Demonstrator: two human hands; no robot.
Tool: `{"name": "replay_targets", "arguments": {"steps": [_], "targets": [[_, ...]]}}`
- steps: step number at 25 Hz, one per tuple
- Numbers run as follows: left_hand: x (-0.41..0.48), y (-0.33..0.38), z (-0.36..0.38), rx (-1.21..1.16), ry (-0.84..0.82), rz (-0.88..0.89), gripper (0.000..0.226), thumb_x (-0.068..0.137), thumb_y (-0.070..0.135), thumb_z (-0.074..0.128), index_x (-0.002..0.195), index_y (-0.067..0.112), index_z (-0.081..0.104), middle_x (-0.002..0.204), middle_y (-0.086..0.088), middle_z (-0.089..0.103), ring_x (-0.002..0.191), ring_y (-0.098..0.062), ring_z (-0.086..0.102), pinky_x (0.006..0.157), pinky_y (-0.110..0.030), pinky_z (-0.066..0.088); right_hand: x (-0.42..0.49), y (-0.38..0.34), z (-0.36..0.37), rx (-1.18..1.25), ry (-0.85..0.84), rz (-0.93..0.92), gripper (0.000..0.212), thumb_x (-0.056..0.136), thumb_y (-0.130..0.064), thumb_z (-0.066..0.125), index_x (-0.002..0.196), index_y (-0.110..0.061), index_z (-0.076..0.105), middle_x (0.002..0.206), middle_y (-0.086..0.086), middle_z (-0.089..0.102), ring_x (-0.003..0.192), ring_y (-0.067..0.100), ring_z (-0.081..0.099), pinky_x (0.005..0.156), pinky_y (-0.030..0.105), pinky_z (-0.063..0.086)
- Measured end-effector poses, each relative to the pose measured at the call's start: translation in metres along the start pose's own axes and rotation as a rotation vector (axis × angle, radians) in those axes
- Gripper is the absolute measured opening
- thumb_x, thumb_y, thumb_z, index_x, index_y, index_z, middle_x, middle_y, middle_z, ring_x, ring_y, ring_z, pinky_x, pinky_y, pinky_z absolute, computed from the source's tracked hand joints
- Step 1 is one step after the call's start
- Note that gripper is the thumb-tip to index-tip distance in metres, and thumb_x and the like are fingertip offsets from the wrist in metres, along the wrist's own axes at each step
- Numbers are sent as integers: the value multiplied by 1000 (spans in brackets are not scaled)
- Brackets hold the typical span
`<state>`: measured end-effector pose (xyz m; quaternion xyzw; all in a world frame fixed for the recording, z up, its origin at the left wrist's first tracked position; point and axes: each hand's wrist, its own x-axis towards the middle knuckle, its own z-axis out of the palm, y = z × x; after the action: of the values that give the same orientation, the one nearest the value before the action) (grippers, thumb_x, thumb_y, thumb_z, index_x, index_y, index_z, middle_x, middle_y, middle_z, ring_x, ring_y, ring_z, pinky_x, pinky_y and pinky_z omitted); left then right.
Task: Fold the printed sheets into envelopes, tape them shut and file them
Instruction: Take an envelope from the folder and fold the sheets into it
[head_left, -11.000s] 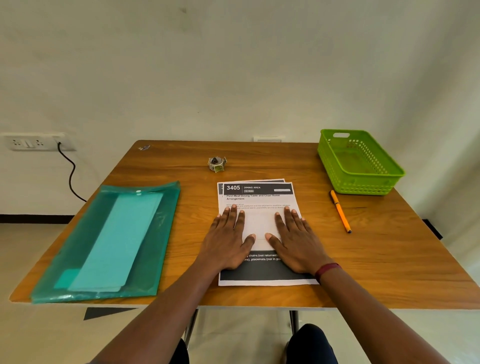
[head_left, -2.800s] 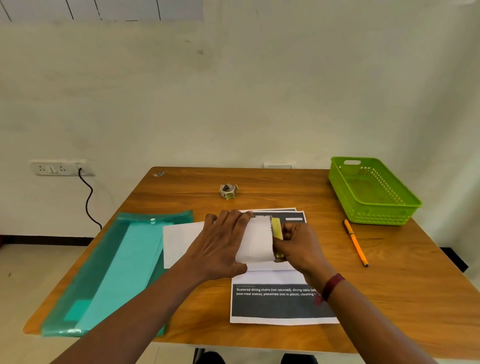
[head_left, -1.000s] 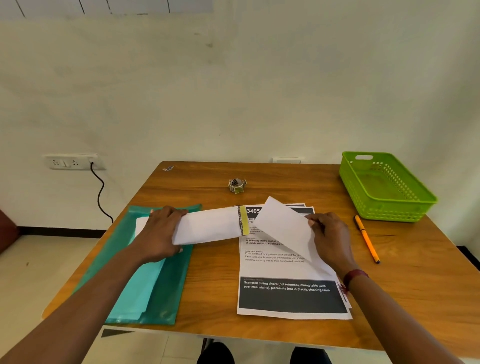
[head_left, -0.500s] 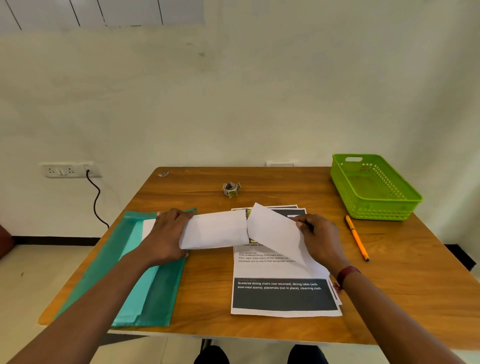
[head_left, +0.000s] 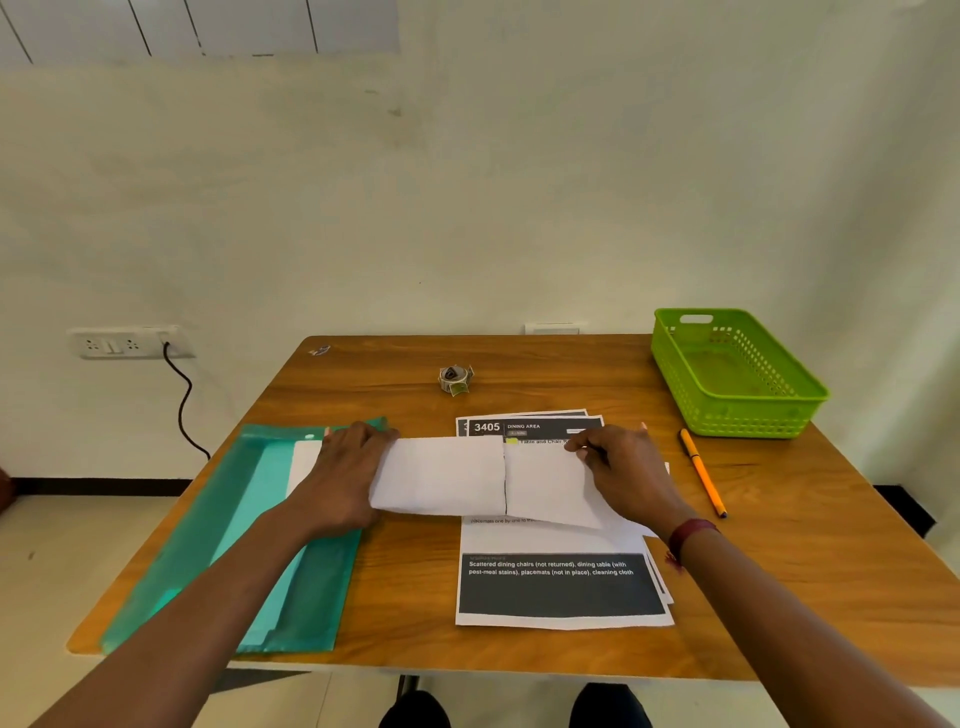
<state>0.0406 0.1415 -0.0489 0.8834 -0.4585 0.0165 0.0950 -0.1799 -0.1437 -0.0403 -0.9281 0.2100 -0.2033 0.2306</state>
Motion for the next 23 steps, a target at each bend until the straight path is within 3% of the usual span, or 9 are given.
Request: {"name": "replay_targets", "arguments": {"steps": [4, 7, 12, 15, 18, 21, 23], "targets": [[-1, 4, 6, -15, -9, 8, 100, 61, 42, 84, 142, 28, 28, 134, -1, 35, 121, -19, 31, 111, -43, 30, 6, -8, 5, -73, -31, 1, 21, 97, -14, 56, 105, -26, 70, 95, -4, 72, 100, 17, 60, 119, 57, 9], [-2, 11, 11, -38, -19, 3, 103, 59, 49, 83, 143, 30, 26, 132, 2, 34, 121, -17, 30, 115, -45, 26, 11, -16, 12, -78, -34, -2, 21, 97, -13, 54, 105, -27, 69, 103, -4, 71, 110, 19, 57, 117, 57, 3], [-3, 24, 18, -69, -23, 21, 104, 58, 61, 75, 144, 32, 24, 132, 2, 33, 125, -18, 29, 118, -48, 19, 12, -31, 20, 17, -31, -32, 19, 95, -12, 56, 107, -23, 66, 98, -4, 70, 105, 19, 60, 118, 56, 8], [-4, 26, 20, -80, -13, -3, 103, 59, 62, 74, 144, 34, 23, 133, 2, 32, 126, -19, 30, 117, -48, 21, 4, -27, 21, 104, 259, -36, 21, 91, -5, 61, 106, -18, 68, 107, -3, 69, 107, 22, 59, 111, 46, 30], [-4, 23, 23, -106, 4, -33, 101, 59, 61, 74, 142, 34, 23, 133, 2, 32, 125, -18, 30, 117, -48, 23, -15, -8, 21, 332, 570, 206, 24, 92, -10, 60, 114, -19, 65, 114, -9, 61, 112, 18, 55, 94, 30, 39], [-4, 20, 26, -142, 39, -59, 101, 58, 62, 75, 141, 34, 24, 131, 3, 33, 124, -18, 31, 115, -46, 26, -33, 8, 34, 605, 575, 496, 31, 96, -19, 58, 126, -24, 58, 129, -4, 59, 115, 10, 53, 86, 23, 41], [-3, 21, 29, -153, 62, -64, 102, 57, 63, 75, 141, 34, 24, 130, 3, 33, 122, -18, 31, 114, -45, 28, -40, 11, 43, 775, 542, 583, 35, 96, -24, 60, 130, -27, 54, 131, -4, 58, 107, 2, 55, 79, 15, 40]]}}
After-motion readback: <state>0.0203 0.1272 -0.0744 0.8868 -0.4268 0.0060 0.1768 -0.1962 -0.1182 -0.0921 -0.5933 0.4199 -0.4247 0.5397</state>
